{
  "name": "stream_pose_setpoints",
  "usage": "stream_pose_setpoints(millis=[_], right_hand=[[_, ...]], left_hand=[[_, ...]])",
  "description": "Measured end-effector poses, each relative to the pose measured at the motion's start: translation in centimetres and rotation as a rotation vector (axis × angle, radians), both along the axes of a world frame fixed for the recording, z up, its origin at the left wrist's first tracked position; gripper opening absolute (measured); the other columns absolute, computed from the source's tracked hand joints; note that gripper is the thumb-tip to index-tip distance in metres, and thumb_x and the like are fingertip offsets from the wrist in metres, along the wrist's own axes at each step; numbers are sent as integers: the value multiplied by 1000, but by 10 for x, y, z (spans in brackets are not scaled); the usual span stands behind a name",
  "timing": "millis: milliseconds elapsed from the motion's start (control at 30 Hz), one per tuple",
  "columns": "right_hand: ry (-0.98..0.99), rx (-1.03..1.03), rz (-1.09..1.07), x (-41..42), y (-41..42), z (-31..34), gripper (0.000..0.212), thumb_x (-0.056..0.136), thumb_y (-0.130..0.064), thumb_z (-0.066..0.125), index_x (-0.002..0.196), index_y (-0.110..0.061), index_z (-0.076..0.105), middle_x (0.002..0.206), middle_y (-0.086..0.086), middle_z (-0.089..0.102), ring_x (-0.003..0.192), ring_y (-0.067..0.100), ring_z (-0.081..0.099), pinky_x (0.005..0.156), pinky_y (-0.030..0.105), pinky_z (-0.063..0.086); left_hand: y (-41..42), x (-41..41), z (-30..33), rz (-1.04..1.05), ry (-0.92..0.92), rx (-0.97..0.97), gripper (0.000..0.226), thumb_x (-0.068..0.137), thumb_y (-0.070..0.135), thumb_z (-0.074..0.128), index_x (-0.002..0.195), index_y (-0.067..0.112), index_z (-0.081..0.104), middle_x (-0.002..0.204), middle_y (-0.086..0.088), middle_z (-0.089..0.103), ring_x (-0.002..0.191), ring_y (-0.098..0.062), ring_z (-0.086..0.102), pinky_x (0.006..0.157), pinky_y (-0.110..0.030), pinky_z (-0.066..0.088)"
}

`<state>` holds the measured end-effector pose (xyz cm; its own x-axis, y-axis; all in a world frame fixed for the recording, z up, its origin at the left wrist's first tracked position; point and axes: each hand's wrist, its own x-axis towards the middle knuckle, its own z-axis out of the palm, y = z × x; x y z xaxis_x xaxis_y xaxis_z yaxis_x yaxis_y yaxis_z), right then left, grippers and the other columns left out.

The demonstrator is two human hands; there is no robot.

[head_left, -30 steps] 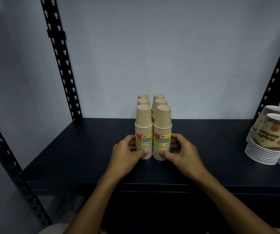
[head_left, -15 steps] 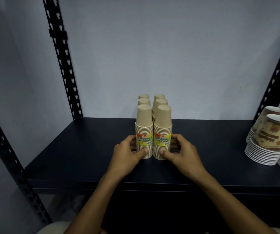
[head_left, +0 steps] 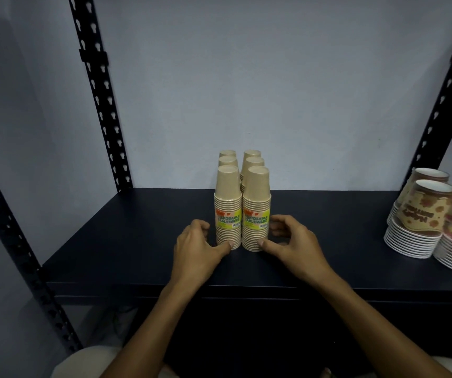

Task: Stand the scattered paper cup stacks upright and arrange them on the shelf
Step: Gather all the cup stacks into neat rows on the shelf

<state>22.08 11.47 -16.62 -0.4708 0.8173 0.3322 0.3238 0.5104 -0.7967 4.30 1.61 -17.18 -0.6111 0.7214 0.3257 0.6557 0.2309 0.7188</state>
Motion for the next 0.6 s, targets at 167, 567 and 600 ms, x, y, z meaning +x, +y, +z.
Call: stream_pose_setpoints(millis=[167,567,600], right_hand=[[-61,34,-69,27,0,-2,50,81,-26,75,127,-16,57,121,-4,62,106,7,58,83,16,46],[-431,318,-212,128,-7,-9,24,90,-28,61,107,-16,71,118,1,67,117,17,57,97,32,44],[-448,322,-229,138,-7,-9,26,90,-31,60,110,-17,71,123,1,66,121,16,55,99,33,43]], left_hand=[[-12,12,-4,35,193,109,20,80,29,70,79,20,53,77,7,56,69,-8,53,60,-22,39],[32,100,-6,-491,547,-17,23,91,36,51,92,18,66,96,3,63,94,-14,52,80,-31,45],[39,107,-5,-521,549,-25,24,91,36,51,95,18,66,100,3,64,95,-15,52,82,-31,45]])
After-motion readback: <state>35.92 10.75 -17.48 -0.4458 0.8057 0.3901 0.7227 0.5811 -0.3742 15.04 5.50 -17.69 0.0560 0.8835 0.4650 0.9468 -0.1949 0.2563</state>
